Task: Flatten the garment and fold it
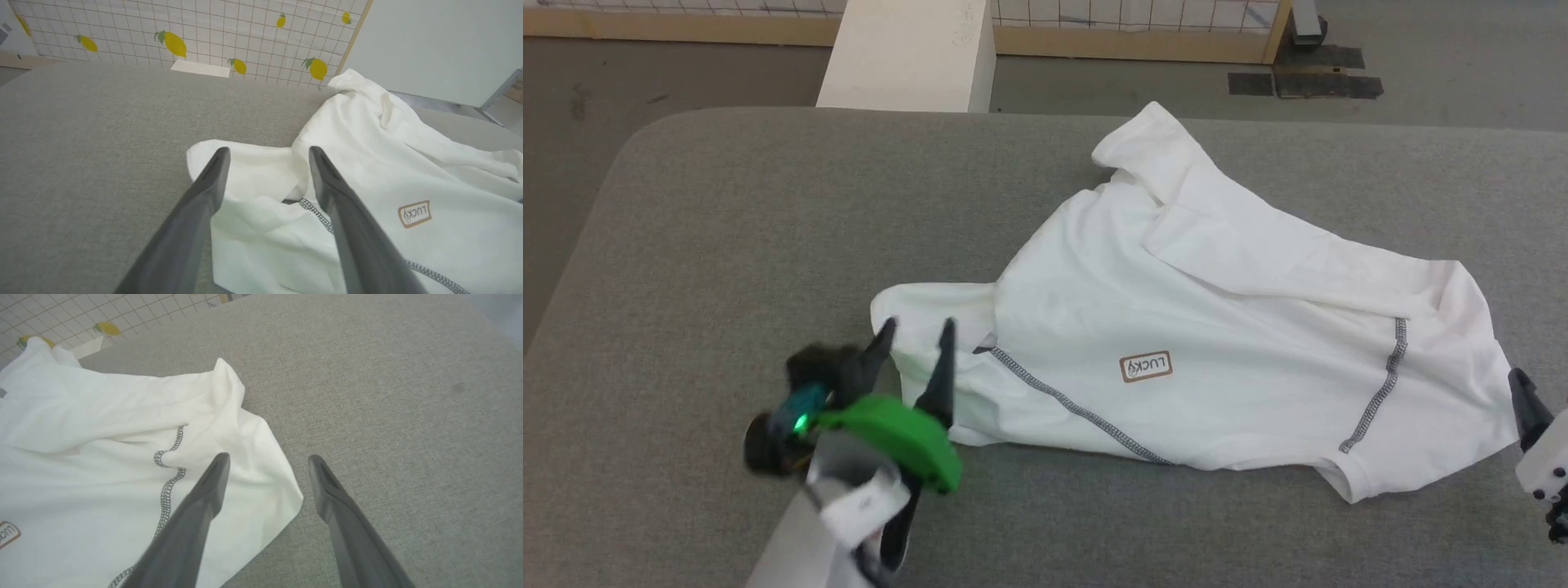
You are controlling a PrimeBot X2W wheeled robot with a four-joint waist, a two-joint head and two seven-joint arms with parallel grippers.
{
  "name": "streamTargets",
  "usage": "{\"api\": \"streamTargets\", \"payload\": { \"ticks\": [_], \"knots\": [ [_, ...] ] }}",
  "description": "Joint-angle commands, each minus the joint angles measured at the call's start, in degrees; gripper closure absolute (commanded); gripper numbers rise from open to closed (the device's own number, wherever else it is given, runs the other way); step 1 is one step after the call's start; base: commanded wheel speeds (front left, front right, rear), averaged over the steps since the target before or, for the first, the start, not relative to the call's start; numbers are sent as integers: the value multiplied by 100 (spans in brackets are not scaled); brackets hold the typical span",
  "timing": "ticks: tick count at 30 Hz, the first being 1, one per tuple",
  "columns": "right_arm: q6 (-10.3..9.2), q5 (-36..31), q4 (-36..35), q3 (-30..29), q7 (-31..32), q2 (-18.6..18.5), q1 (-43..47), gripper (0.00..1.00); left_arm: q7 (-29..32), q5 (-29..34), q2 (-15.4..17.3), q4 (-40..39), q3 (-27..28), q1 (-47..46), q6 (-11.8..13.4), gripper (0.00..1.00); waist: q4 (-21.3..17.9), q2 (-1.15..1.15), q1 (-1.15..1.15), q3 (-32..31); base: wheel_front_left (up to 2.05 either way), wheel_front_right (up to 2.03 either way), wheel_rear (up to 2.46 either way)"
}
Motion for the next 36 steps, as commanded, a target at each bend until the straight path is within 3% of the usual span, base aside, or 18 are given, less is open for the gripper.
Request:
{"api": "streamTargets", "payload": {
  "ticks": [1, 8, 12, 17, 18, 20, 21, 28, 36],
  "knots": [
    [-9, 48, -163, 15, -20, 63, 123, 0, 408, -64, 19, 86, -120, -381, -85, 0, -28, 52, 0, 9, 0, 0, 0],
    [-9, 198, -454, 312, -75, 151, 188, 0, 3190, -107, 24, 1152, -546, -1729, 145, 0, -362, 53, 0, 155, 0, 0, 0],
    [-9, 184, -453, 385, -105, 171, 193, 0, 3712, -7, 44, 1558, -666, -2130, 241, 0, -567, 53, 0, 261, 0, 0, 0],
    [-9, 174, -423, 374, -180, 187, 228, 0, 3785, -38, 25, 1953, -669, -2300, 281, 0, -720, 53, 0, 353, 0, 0, 0],
    [-9, 145, -416, 356, -198, 188, 245, 0, 3756, -65, 12, 2008, -662, -2318, 267, 19, -731, 53, 0, 363, 0, 0, 0],
    [-9, 132, -405, 342, -227, 189, 257, 0, 3604, -91, -1, 2037, -655, -2348, 222, 86, -743, 53, 0, 381, 0, 0, 0],
    [-9, 125, -396, 332, -237, 189, 262, 0, 3546, -100, -4, 2056, -652, -2356, 209, 100, -744, 53, 0, 384, 0, 0, 0],
    [-9, 137, -341, 453, -280, 200, 199, 0, 3003, -10, 77, 2089, -644, -2660, 149, 100, -756, 53, 0, 481, 0, 0, 0],
    [-9, 223, -354, 721, -283, 150, -53, 0, 2305, 199, 221, 2488, -522, -3501, 301, 100, -1039, 53, 0, 978, 0, 0, 0]
  ]
}}
